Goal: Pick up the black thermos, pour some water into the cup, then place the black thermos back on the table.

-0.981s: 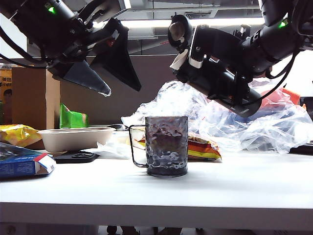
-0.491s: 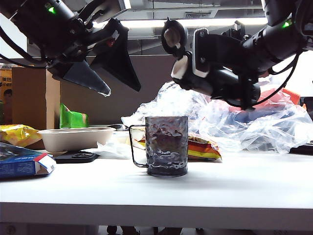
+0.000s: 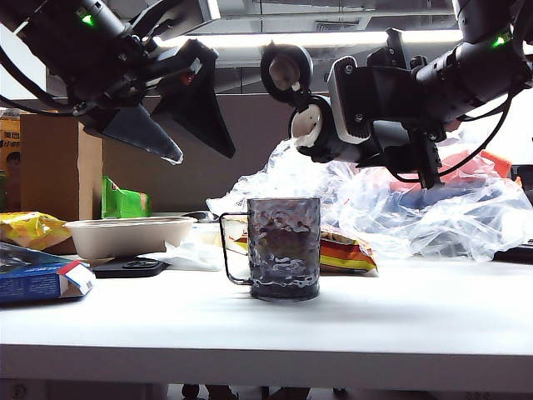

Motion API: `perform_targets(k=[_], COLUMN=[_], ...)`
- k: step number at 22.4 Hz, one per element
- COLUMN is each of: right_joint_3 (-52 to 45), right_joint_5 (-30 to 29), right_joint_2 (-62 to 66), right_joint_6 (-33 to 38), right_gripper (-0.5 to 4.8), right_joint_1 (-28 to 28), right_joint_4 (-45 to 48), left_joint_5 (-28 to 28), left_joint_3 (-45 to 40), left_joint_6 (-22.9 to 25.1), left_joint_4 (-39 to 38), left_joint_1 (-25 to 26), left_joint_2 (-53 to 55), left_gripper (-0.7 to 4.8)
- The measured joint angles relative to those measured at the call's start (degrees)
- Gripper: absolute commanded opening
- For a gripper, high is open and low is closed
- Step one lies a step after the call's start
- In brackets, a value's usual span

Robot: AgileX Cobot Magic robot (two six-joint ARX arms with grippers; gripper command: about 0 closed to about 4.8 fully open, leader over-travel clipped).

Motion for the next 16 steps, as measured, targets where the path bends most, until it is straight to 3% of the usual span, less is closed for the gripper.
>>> perform_targets(k=[16], right_joint_3=[0.02], right_joint_5=[0.07], right_joint_2=[0.0], right_joint_6=[-5.97], right_gripper=[1.67], right_joint_1=[-0.02], right_joint_4=[0.02], left_joint_5=[0.0], left_joint_3=[0.0], left_joint_6=[0.0], left_joint_4=[-1.25], left_joint_1=[0.0], left_joint_2=[0.0], left_gripper=[4.79])
